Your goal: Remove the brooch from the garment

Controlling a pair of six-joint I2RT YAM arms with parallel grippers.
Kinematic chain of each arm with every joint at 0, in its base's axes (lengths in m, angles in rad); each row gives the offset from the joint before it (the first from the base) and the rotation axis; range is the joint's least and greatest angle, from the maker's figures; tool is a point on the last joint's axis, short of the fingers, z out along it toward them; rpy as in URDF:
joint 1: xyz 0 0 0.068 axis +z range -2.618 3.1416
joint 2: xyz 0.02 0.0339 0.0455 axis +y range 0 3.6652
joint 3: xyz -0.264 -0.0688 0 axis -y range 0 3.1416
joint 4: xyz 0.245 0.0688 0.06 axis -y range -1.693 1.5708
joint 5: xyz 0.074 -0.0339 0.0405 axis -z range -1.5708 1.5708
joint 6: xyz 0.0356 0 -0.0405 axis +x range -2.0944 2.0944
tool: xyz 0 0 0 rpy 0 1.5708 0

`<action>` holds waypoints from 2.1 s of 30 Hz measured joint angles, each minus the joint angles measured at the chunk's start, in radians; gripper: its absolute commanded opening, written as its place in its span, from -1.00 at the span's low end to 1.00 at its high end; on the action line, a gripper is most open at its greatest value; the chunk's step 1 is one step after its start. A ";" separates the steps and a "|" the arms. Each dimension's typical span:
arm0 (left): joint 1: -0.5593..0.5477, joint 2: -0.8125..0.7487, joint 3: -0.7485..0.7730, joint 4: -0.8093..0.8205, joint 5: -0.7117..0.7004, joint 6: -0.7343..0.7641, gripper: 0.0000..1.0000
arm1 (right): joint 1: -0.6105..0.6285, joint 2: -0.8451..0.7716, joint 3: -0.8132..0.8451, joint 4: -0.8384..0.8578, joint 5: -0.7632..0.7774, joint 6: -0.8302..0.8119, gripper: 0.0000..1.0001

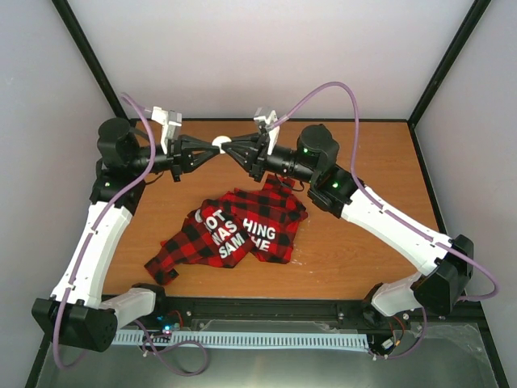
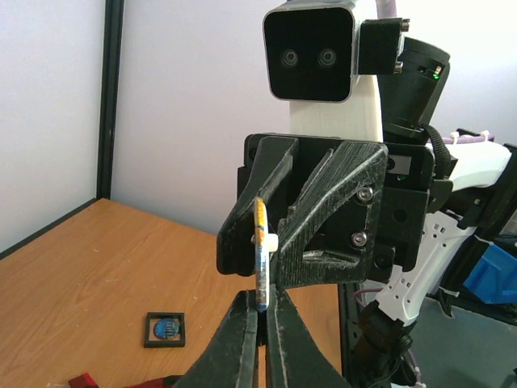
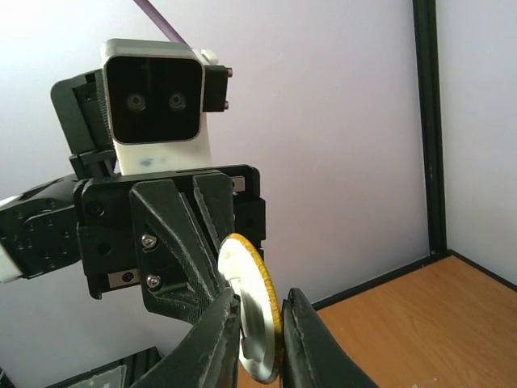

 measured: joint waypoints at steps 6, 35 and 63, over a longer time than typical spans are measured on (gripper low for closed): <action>0.000 0.007 0.000 -0.033 -0.014 0.045 -0.98 | 0.000 0.007 0.011 -0.044 0.028 -0.002 -0.58; 0.002 0.003 0.002 -0.027 0.009 0.058 -0.98 | -0.048 -0.003 -0.025 0.014 -0.292 0.127 0.06; 0.002 -0.232 -0.049 -0.199 -0.032 0.968 -0.99 | -0.064 -0.190 -0.186 0.076 -0.345 -0.062 0.29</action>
